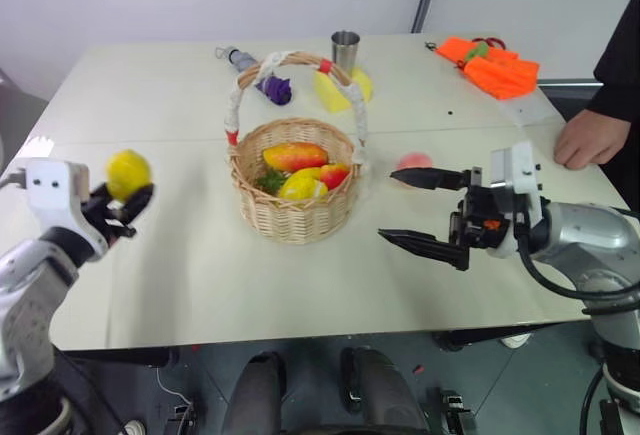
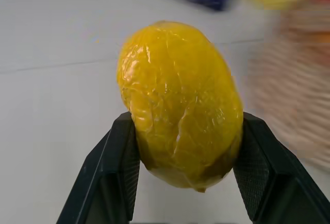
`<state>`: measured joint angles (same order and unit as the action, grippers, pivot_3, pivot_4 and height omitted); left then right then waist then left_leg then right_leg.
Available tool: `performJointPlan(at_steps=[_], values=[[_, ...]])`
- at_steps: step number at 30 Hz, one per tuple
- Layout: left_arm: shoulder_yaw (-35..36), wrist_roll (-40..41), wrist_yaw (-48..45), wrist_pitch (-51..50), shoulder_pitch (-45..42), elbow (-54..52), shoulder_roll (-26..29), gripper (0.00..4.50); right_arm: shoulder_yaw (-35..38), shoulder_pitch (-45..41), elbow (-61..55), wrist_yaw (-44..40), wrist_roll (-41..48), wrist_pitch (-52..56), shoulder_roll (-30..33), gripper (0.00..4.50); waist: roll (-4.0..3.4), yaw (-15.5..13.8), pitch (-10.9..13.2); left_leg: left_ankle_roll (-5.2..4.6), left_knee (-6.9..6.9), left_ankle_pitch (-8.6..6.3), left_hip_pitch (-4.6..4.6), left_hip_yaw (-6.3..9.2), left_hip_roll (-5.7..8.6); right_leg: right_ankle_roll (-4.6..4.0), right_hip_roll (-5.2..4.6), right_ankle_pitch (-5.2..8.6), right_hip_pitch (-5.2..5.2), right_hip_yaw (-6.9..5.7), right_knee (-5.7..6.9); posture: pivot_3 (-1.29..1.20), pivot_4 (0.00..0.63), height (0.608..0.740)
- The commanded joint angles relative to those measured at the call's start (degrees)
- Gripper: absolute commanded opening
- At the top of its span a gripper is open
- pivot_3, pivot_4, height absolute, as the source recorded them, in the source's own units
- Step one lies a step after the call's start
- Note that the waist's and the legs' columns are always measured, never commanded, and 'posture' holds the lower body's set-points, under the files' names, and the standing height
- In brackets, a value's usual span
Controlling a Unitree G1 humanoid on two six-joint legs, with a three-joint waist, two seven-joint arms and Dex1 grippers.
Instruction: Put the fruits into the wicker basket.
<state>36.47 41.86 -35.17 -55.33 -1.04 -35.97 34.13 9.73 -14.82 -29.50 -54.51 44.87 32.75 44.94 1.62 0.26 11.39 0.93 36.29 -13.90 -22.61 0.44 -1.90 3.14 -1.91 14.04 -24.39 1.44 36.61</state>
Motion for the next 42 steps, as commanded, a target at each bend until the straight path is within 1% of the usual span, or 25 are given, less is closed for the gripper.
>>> performJointPlan(at_steps=[1,3,6,7,9,11,13,14,16,20,22,24,29,33,39,42], values=[[-1.5,13.2,-1.6,-1.9,-3.5,-7.1,2.4,2.03,0.6,-1.4,0.6,-0.8,-0.8,-1.6,0.5,4.50,0.00,-0.1,0.0,0.00,0.05,0.00,-0.03,-0.01,0.00,-0.01,-0.01,-0.01,0.03,-0.01,-0.04,0.00,0.150,0.740],[-7.4,12.5,3.0,-3.1,-8.5,-7.2,2.7,2.03,0.2,-1.7,1.1,-0.7,-1.3,-1.9,0.2,4.50,-0.01,-0.2,0.0,0.00,0.10,0.00,-0.01,-0.03,0.04,-0.03,-0.01,-0.03,0.11,0.00,-0.08,0.00,0.150,0.740],[-15.2,9.4,8.6,-3.9,-15.8,-4.9,2.1,2.03,-0.2,-1.7,1.7,0.0,-2.2,-1.7,-0.1,4.50,0.00,0.1,0.0,-0.01,0.18,0.00,0.03,-0.03,0.06,0.05,0.13,-0.07,0.22,0.03,-0.08,0.00,0.150,0.740],[-19.2,7.1,10.1,-3.3,-19.2,-3.3,1.4,2.03,-0.2,-1.5,2.1,0.6,-2.6,-1.6,-0.2,4.50,0.00,0.3,0.0,-0.01,0.18,0.00,0.02,-0.01,0.05,0.09,0.17,-0.11,0.22,0.03,-0.08,0.00,0.150,0.740],[-24.5,4.1,11.8,-2.4,-23.3,-0.7,0.3,2.03,-0.3,-1.1,2.4,1.8,-3.7,-1.6,-0.4,4.50,0.01,0.3,0.0,-0.02,0.16,0.01,0.02,0.03,0.04,0.20,0.25,-0.16,0.21,0.04,-0.07,0.00,0.150,0.740],[-29.3,1.9,11.0,-1.6,-25.0,1.4,-0.2,2.03,-0.4,-0.8,3.3,4.1,-5.7,-1.7,-1.0,4.50,0.00,0.6,0.0,-0.02,0.10,0.00,0.03,0.04,0.04,0.27,0.28,-0.18,0.20,0.04,-0.07,0.00,0.150,0.740],[-32.3,-0.6,9.7,0.1,-25.4,3.2,0.5,3.07,-0.9,-1.0,5.0,6.9,-8.8,-2.4,-1.7,4.50,0.00,0.9,0.0,-0.02,-0.02,0.01,0.12,0.01,0.04,0.37,0.31,-0.23,0.18,0.11,-0.07,0.00,0.150,0.740],[-32.9,-1.7,9.4,0.9,-25.5,4.0,0.7,3.52,-1.2,-1.1,6.3,8.2,-10.6,-3.0,-2.1,4.50,0.00,0.9,0.0,-0.02,-0.07,0.01,0.13,0.02,0.03,0.37,0.34,-0.23,0.14,0.12,-0.07,0.00,0.150,0.740],[-33.5,-3.7,8.7,2.8,-25.5,5.4,1.4,4.45,-2.1,-2.2,10.9,12.3,-15.3,-4.4,-3.6,4.50,0.00,0.8,0.0,-0.03,-0.09,0.01,0.12,0.04,-0.01,0.37,0.40,-0.24,0.08,0.12,-0.02,0.00,0.150,0.740],[-33.5,-5.7,5.3,6.7,-23.5,5.7,2.9,4.45,-3.4,-4.4,16.2,16.1,-20.2,-6.6,-6.3,4.50,-0.02,0.8,0.0,-0.03,-0.08,0.01,0.12,0.05,-0.03,0.22,0.41,-0.15,0.02,0.12,0.08,0.00,0.150,0.740],[-29.8,-2.2,1.5,8.5,-20.3,4.6,3.1,4.45,-4.2,-7.9,21.1,20.4,-22.8,-6.4,-9.6,4.50,-0.04,1.2,0.0,-0.03,-0.08,0.01,0.15,-0.02,-0.03,0.22,0.40,-0.15,0.02,0.17,0.08,0.00,0.150,0.740],[-27.5,0.1,-2.4,9.4,-16.9,2.9,4.8,4.45,-4.3,-12.1,26.7,24.4,-24.6,-5.5,-12.8,4.50,-0.04,1.2,0.0,-0.03,-0.07,0.01,0.14,-0.03,-0.03,0.22,0.40,-0.16,-0.01,0.19,0.12,0.00,0.150,0.740],[-25.2,3.1,-3.7,9.9,-14.0,0.5,5.2,4.45,-4.1,-19.0,37.5,28.8,-26.5,-4.6,-18.2,4.50,-0.06,0.5,0.0,-0.02,-0.04,0.01,0.13,0.00,-0.03,0.21,0.40,-0.15,-0.07,0.18,0.26,0.00,0.150,0.740],[-24.5,4.1,-2.9,10.3,-12.9,-1.1,4.9,4.45,-5.6,-19.9,42.1,29.0,-28.3,-3.3,-19.5,4.50,-0.05,0.4,0.0,-0.02,-0.04,0.02,0.10,-0.01,0.01,0.26,0.35,-0.15,-0.05,0.19,0.25,0.00,0.150,0.740],[-23.5,4.9,-2.8,11.2,-11.2,-2.0,5.6,4.45,-7.4,-19.9,44.3,29.6,-31.6,-2.1,-19.1,4.50,-0.06,0.9,0.0,-0.03,-0.05,0.01,0.14,-0.02,0.00,0.27,0.37,-0.15,-0.07,0.19,0.32,0.00,0.150,0.740],[-23.3,4.8,-3.1,11.6,-11.2,-1.7,5.8,4.50,-6.4,-20.0,43.8,29.5,-31.7,-2.9,-19.5,3.62,-0.07,0.9,0.0,-0.03,-0.04,0.02,0.18,0.00,-0.01,0.27,0.40,-0.14,-0.07,0.19,0.41,0.00,0.150,0.740]])
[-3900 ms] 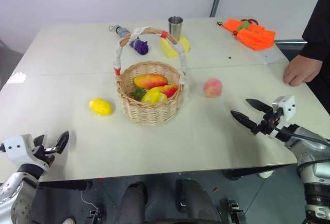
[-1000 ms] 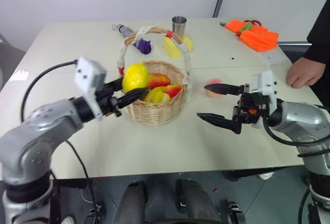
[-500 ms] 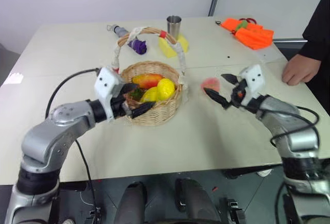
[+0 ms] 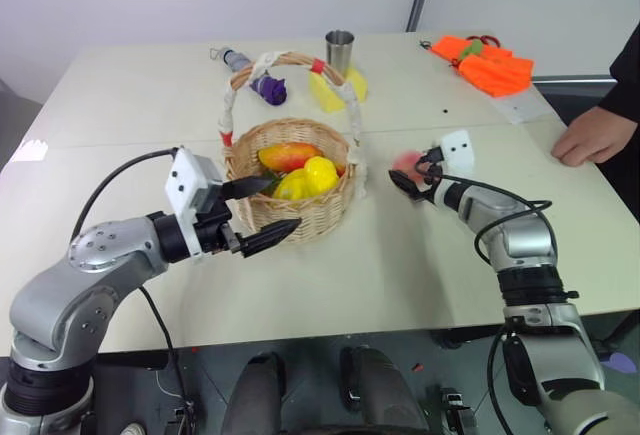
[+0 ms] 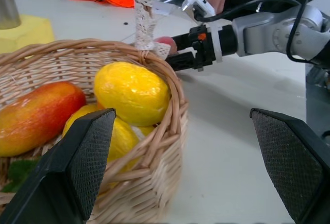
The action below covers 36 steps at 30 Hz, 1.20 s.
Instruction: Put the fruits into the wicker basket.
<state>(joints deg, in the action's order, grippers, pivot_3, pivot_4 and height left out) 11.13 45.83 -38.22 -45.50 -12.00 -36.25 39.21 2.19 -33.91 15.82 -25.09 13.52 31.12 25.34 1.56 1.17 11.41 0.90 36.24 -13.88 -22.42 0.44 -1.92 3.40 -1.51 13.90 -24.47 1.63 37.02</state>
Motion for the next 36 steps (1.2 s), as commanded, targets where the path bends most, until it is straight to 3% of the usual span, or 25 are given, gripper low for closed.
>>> performJointPlan(at_steps=[1,3,6,9,14,17,20,24,27,31,36], values=[[2.1,0.7,-0.1,1.9,-0.2,-1.3,0.8,4.50,1.3,-0.9,-1.7,0.1,-0.3,-1.5,0.0,3.15,0.00,0.0,0.0,0.00,0.00,0.00,0.00,0.00,0.00,-0.01,0.00,0.00,0.00,0.00,0.00,0.00,0.150,0.740],[2.6,0.4,-0.6,2.5,0.1,-0.5,0.9,4.50,1.5,-0.2,-4.4,-0.8,-0.3,-2.5,0.8,2.60,0.00,0.0,0.0,0.00,0.00,0.00,0.00,0.00,0.00,0.00,0.00,0.00,0.00,0.00,0.00,0.00,0.150,0.740],[4.9,-0.1,-1.3,4.3,1.7,1.0,1.1,4.50,1.6,2.8,-11.1,-4.5,0.3,-3.4,3.9,2.57,-0.01,-0.1,0.0,0.00,-0.01,0.00,-0.01,0.00,0.00,0.04,-0.01,0.01,0.00,0.00,-0.01,0.00,0.150,0.740],[8.8,-1.0,-2.8,7.8,5.1,3.0,1.0,4.50,1.5,8.6,-21.2,-13.9,2.6,-5.8,10.0,2.57,-0.03,-0.3,0.0,-0.02,-0.05,-0.01,-0.02,0.00,0.01,0.17,-0.03,0.08,-0.02,-0.01,-0.02,0.00,0.150,0.740],[12.7,-3.5,-7.0,14.6,10.6,7.0,1.2,4.50,4.4,13.0,-38.2,-25.7,17.8,0.8,15.7,2.57,-0.05,0.1,0.0,-0.05,-0.06,-0.03,0.01,-0.02,-0.03,0.11,-0.02,0.14,-0.02,-0.02,-0.03,0.00,0.150,0.740],[12.6,-4.6,-8.0,16.7,11.3,9.5,1.1,4.50,0.3,8.9,-43.8,-22.7,21.8,6.4,12.3,2.57,-0.04,0.2,0.0,-0.04,-0.01,-0.03,0.07,-0.02,-0.11,0.07,0.06,0.19,-0.01,-0.02,0.00,0.00,0.150,0.740],[11.6,-5.0,-7.7,17.7,11.3,9.9,0.5,4.50,-7.5,3.0,-44.4,-15.8,17.7,9.5,5.6,2.57,-0.01,0.1,0.0,-0.02,0.02,-0.02,0.10,0.02,-0.14,-0.14,0.09,0.10,-0.02,-0.05,-0.01,0.00,0.150,0.740],[10.7,-4.8,-6.7,18.0,11.4,9.1,-0.6,4.50,-13.7,-3.9,-37.3,-4.5,10.7,12.5,-4.8,2.57,-0.01,-0.2,0.0,0.02,0.01,0.00,-0.02,0.02,-0.12,-0.37,0.02,-0.04,-0.09,-0.06,-0.04,0.00,0.150,0.740],[10.2,-4.8,-5.8,18.1,11.6,8.3,-1.3,4.50,-15.7,-7.3,-32.0,-0.5,7.4,12.7,-10.1,2.57,0.00,-0.3,0.0,0.03,0.00,0.01,-0.11,-0.03,-0.10,-0.32,-0.05,-0.02,-0.15,-0.05,-0.07,0.00,0.150,0.740],[10.1,-4.5,-4.8,18.0,12.4,7.0,-2.0,4.50,-16.8,-8.9,-30.7,-1.0,5.5,10.7,-12.0,4.47,0.00,-0.3,0.0,0.03,-0.04,0.01,-0.17,-0.03,-0.08,-0.27,-0.08,0.00,-0.17,-0.06,-0.10,0.00,0.150,0.740],[10.6,-4.2,-3.8,18.0,13.7,5.7,-2.7,4.50,-14.8,-4.9,-37.6,-5.2,6.5,9.2,-7.0,4.47,0.00,-0.3,0.0,0.03,-0.05,0.01,-0.16,-0.02,-0.09,-0.26,-0.07,0.01,-0.18,-0.07,-0.10,0.00,0.150,0.740]])
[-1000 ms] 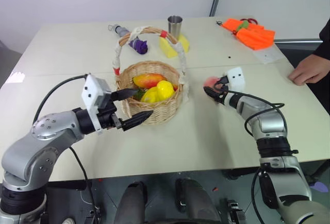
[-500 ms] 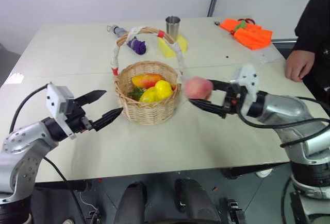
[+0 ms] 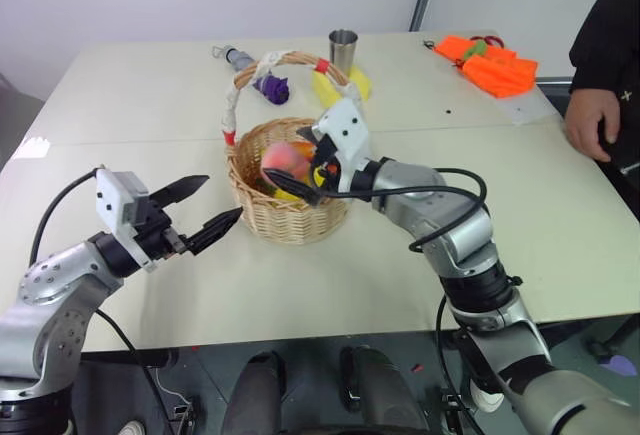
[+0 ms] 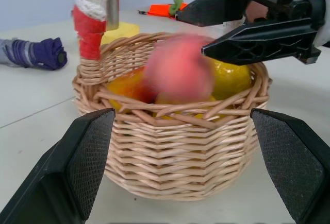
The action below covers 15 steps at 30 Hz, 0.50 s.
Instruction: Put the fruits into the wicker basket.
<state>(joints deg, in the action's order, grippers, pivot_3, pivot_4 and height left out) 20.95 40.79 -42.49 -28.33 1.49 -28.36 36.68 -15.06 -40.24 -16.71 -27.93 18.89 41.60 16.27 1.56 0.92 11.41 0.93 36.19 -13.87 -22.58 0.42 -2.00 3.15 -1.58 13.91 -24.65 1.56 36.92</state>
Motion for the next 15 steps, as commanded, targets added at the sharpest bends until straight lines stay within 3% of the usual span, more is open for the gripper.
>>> performJointPlan(at_steps=[1,4,7,15], values=[[0.9,0.9,0.6,0.9,0.4,-2.3,-0.3,4.50,4.4,3.6,-7.4,-4.8,3.0,-1.9,4.2,4.47,0.01,-0.1,0.0,0.00,0.00,0.00,0.00,0.01,0.00,0.00,0.01,0.00,0.00,0.00,0.00,0.00,0.150,0.740],[1.4,1.5,0.7,1.2,0.5,-2.2,-0.6,4.50,11.9,10.9,-12.9,-11.3,9.4,-2.2,10.6,4.47,0.01,-0.3,0.0,0.00,0.02,0.00,0.00,0.03,0.01,0.04,0.00,0.04,0.05,-0.03,-0.02,0.00,0.150,0.740],[1.1,2.1,0.2,1.6,0.0,-1.9,-0.8,4.50,15.7,13.5,-12.3,-10.5,10.6,-1.2,13.0,4.47,0.01,0.2,0.0,0.00,0.03,0.00,0.03,0.01,0.02,0.06,0.00,0.05,0.09,-0.01,-0.06,0.00,0.150,0.740],[-0.7,3.6,-1.6,1.7,-2.7,-1.0,-1.5,4.50,15.5,7.9,0.6,-0.9,4.8,-3.6,7.2,4.47,0.01,1.4,0.0,0.00,0.00,0.00,0.18,0.01,-0.10,-0.09,0.22,-0.03,0.08,0.02,0.08,0.00,0.150,0.740]])
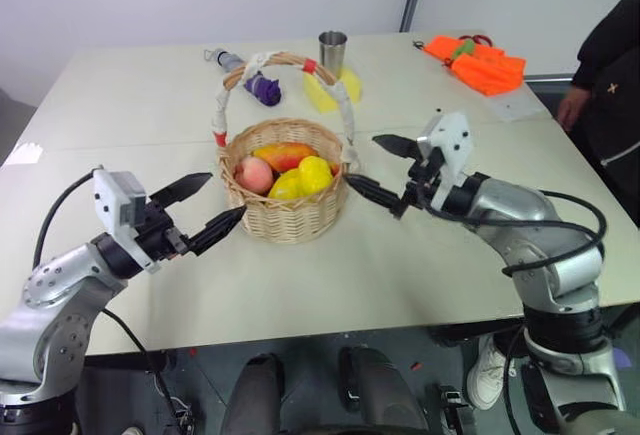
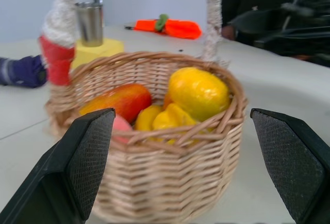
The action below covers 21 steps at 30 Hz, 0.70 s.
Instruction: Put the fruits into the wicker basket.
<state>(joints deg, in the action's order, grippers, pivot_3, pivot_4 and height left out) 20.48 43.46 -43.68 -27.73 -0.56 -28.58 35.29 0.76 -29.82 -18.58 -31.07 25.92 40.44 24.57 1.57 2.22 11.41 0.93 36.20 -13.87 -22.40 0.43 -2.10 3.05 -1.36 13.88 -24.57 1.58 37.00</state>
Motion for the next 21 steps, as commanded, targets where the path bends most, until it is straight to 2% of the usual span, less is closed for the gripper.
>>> performJointPlan(at_steps=[1,4,8,10,14,17,21], values=[[-0.7,0.8,-0.2,1.1,-0.8,-0.9,-0.3,4.50,-0.5,-4.0,5.4,3.5,-2.9,-3.3,-2.9,4.23,0.00,0.2,0.0,0.00,0.00,0.00,-0.02,0.00,0.01,0.02,-0.01,0.01,0.00,0.00,-0.01,0.00,0.150,0.740],[-1.4,0.6,0.3,1.2,-0.5,-1.6,-0.7,4.50,0.3,-6.1,9.1,4.2,-1.9,-4.1,-6.4,3.27,0.00,0.3,0.0,0.00,-0.01,0.00,-0.07,-0.03,0.04,0.13,-0.06,0.03,-0.01,0.03,-0.04,0.00,0.150,0.740],[-1.4,0.9,1.0,1.2,0.2,-2.6,-1.1,4.50,2.2,-6.2,7.6,3.4,0.7,-3.0,-7.5,0.96,0.00,0.0,0.0,-0.01,-0.07,-0.01,-0.10,0.02,0.04,0.35,-0.06,0.01,-0.03,0.00,-0.01,0.00,0.150,0.740],[-1.5,0.8,1.2,1.3,0.8,-3.0,-1.4,4.50,3.5,-5.8,6.1,3.2,2.2,-2.3,-7.2,0.05,0.00,0.0,0.0,-0.01,-0.06,-0.01,-0.11,0.03,0.06,0.33,-0.09,0.02,-0.03,-0.01,-0.02,0.00,0.150,0.740],[-1.8,0.4,1.1,1.7,1.3,-2.9,-1.7,4.50,5.9,-4.5,4.1,2.6,3.0,-2.9,-4.8,0.05,-0.01,0.1,0.0,-0.01,-0.05,-0.01,-0.11,0.02,0.08,0.21,-0.12,0.08,-0.03,0.00,-0.02,0.00,0.150,0.740],[-2.1,0.3,1.0,1.9,0.9,-2.3,-1.7,4.50,10.4,-4.6,5.6,4.5,2.4,-4.9,-2.3,0.05,-0.02,0.0,0.0,-0.01,-0.04,-0.01,-0.12,0.01,0.09,0.20,-0.12,0.09,-0.03,0.01,-0.03,0.00,0.150,0.740],[-3.8,-0.5,0.3,2.3,-0.6,-0.7,-1.7,4.50,17.6,-6.1,14.7,12.3,-3.9,-9.1,3.7,0.05,-0.02,-0.4,0.0,-0.01,-0.01,-0.01,-0.12,0.01,0.16,0.18,-0.16,0.10,-0.01,0.02,-0.05,0.00,0.150,0.740]])
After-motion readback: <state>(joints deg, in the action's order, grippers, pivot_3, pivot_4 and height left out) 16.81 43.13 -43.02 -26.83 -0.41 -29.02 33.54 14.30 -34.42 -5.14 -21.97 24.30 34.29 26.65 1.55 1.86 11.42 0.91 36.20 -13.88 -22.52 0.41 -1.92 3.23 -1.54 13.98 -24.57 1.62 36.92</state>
